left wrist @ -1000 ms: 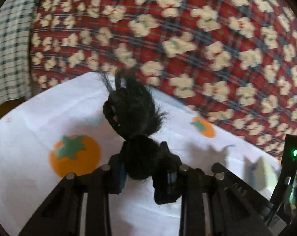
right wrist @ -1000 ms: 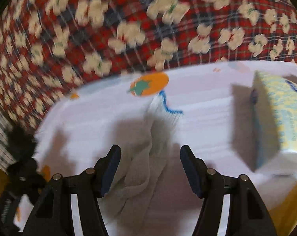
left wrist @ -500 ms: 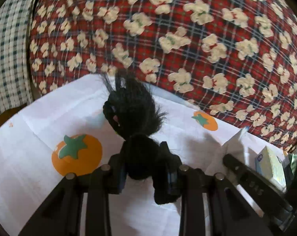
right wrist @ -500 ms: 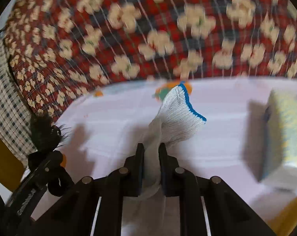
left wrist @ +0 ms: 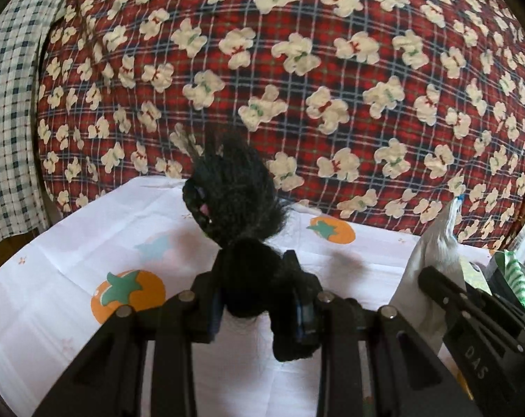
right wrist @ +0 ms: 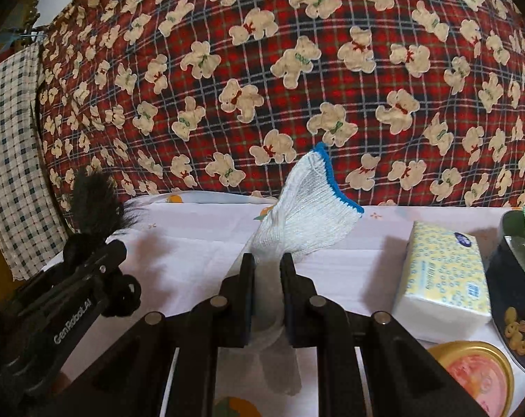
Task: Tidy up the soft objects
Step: 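Carry the black keychain and white glove with both grippers over the tin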
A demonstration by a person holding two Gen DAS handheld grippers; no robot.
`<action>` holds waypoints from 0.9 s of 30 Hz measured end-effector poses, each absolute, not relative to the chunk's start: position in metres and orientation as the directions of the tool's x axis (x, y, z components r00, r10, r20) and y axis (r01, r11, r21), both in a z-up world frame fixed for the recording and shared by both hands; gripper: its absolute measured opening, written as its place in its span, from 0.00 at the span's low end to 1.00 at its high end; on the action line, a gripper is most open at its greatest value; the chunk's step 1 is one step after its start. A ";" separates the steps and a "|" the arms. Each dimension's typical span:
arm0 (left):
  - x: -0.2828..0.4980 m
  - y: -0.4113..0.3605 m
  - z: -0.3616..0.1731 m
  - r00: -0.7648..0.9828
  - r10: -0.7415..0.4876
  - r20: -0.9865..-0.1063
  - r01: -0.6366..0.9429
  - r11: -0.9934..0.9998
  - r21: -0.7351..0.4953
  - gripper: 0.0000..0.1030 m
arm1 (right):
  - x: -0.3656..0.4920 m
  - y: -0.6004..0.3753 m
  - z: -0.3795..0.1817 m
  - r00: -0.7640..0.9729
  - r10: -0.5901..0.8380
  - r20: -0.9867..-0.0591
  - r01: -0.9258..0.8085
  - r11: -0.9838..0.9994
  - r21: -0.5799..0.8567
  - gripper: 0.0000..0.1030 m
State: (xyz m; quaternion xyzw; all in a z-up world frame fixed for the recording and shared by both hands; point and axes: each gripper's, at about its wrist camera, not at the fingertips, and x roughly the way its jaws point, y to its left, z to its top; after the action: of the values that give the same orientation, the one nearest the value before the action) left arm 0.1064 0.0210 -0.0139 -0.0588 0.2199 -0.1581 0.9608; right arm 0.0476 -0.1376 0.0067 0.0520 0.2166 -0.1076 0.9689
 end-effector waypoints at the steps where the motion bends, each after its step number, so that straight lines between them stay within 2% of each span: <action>1: 0.104 0.021 -0.013 0.854 -0.335 -0.399 0.283 0.941 -0.184 0.28 | 0.045 -0.137 0.007 0.885 -0.189 -0.426 0.232 0.972 0.050 0.15; 10: 0.076 0.015 -0.007 0.870 -0.369 -0.326 0.332 0.929 -0.165 0.29 | 0.019 -0.132 0.013 0.905 -0.212 -0.369 0.231 0.973 0.009 0.15; 27: 0.040 0.006 -0.004 0.880 -0.364 -0.304 0.329 0.931 -0.161 0.28 | -0.032 -0.114 0.019 0.945 -0.194 -0.264 0.173 0.980 -0.100 0.16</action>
State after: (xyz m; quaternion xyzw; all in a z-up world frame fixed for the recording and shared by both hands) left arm 0.0402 0.0063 -0.0037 -0.0522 0.1668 -0.1787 0.9682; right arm -0.0316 -0.1139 0.0195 -0.0379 0.1374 -0.0933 0.9854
